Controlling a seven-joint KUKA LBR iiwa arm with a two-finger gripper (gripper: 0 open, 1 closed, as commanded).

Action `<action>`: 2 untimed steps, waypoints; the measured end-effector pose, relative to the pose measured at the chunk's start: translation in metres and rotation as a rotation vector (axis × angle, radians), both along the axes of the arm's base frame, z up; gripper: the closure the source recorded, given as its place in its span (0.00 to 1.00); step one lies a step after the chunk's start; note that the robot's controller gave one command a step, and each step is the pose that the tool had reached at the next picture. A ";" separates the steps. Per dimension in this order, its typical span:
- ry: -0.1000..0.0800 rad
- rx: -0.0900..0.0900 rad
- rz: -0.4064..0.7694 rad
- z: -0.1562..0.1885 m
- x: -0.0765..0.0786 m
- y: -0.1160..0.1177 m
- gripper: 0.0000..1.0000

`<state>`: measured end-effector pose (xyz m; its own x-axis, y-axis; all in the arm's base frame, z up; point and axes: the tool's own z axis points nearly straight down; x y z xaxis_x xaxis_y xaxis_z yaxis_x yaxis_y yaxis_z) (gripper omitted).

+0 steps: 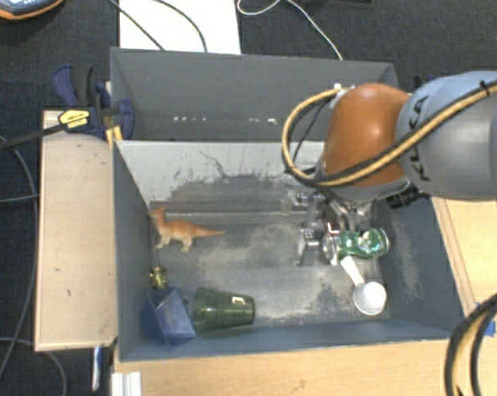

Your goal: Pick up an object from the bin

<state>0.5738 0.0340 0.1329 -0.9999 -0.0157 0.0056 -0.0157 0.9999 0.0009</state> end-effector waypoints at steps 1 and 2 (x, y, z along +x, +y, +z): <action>-0.008 0.000 -0.001 0.005 0.002 0.000 0.00; -0.006 0.000 0.098 0.082 0.014 -0.097 0.00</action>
Offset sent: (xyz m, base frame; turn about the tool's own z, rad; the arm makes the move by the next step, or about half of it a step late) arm 0.0127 -0.0978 0.0809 -0.0999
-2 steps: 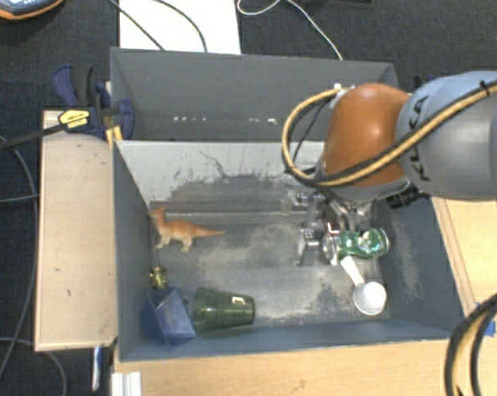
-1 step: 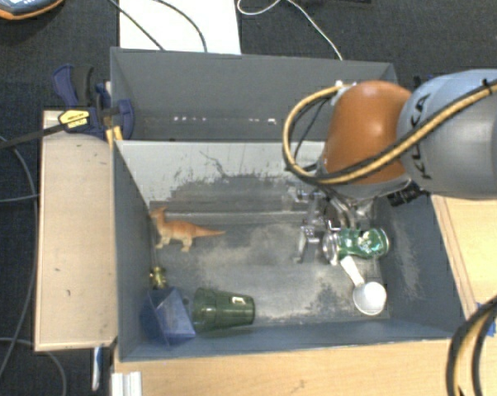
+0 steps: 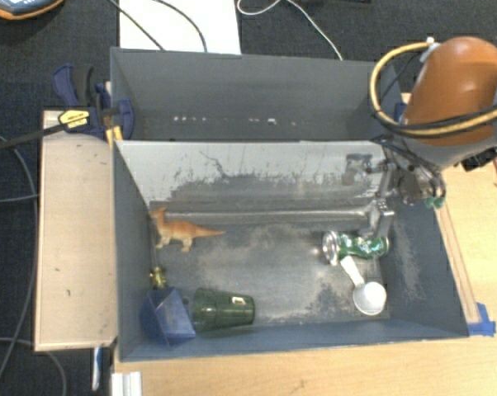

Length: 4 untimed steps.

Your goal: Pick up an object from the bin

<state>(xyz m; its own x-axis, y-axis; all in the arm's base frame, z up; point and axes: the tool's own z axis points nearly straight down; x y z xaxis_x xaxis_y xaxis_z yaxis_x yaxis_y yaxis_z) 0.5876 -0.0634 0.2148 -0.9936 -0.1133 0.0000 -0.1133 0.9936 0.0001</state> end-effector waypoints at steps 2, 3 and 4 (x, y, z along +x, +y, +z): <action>-0.009 0.000 -0.079 -0.032 -0.026 0.014 0.00; -0.001 0.004 -0.255 -0.095 -0.016 0.061 0.00; -0.015 0.000 -0.041 -0.090 0.002 0.065 0.00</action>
Offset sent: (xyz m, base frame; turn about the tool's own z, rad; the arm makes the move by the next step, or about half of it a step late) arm -0.0271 0.0148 -0.0369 0.0794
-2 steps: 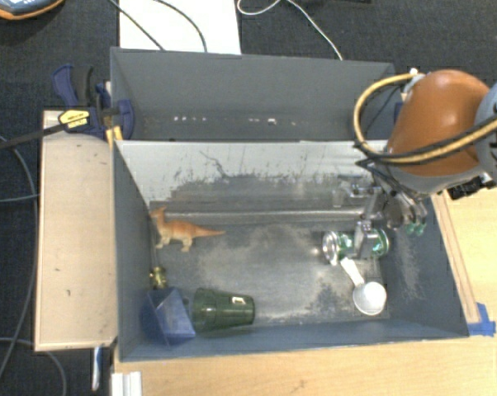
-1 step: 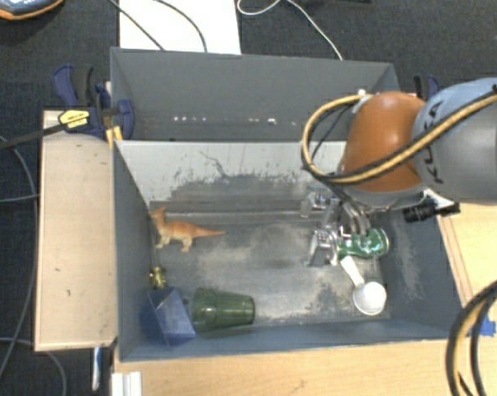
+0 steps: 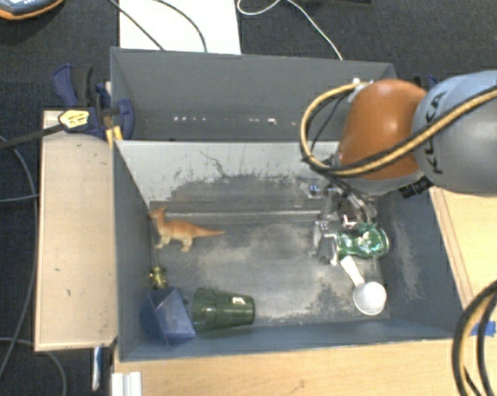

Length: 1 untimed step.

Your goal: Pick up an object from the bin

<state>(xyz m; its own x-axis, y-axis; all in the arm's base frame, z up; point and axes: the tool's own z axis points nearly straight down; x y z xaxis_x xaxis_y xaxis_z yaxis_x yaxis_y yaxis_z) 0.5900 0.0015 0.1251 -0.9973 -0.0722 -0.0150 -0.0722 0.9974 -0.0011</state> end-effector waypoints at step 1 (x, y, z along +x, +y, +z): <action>0.016 0.007 -0.439 -0.045 0.003 -0.025 0.00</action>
Offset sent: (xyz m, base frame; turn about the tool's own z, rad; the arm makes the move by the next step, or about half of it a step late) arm -0.0292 -0.0782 0.0781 0.0493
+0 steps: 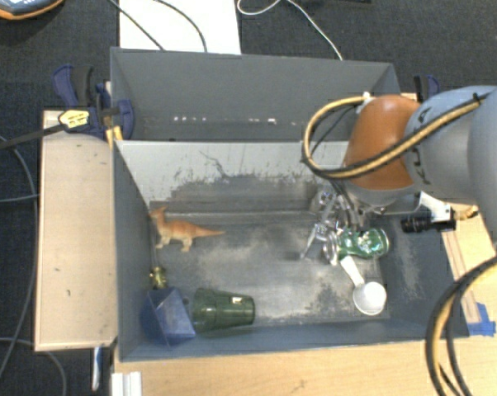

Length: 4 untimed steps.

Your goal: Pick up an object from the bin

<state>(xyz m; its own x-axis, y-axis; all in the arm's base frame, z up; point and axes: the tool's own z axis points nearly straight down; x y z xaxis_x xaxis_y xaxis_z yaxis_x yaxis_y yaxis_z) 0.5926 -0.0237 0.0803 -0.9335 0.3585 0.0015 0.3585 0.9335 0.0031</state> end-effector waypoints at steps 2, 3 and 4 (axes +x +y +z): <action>-0.004 0.003 -0.174 0.009 -0.009 -0.069 0.00; -0.029 -0.008 0.224 0.072 -0.011 -0.037 0.00; -0.012 0.000 -0.353 0.020 -0.043 -0.024 0.00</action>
Offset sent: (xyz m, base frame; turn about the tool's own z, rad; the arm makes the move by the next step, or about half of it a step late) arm -0.0086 -0.0719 -0.0050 0.1825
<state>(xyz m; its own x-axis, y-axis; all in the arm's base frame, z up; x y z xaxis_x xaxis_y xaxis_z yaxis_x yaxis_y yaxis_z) 0.5492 -0.0474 0.1000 -0.7522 0.6588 -0.0092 0.6588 0.7523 0.0095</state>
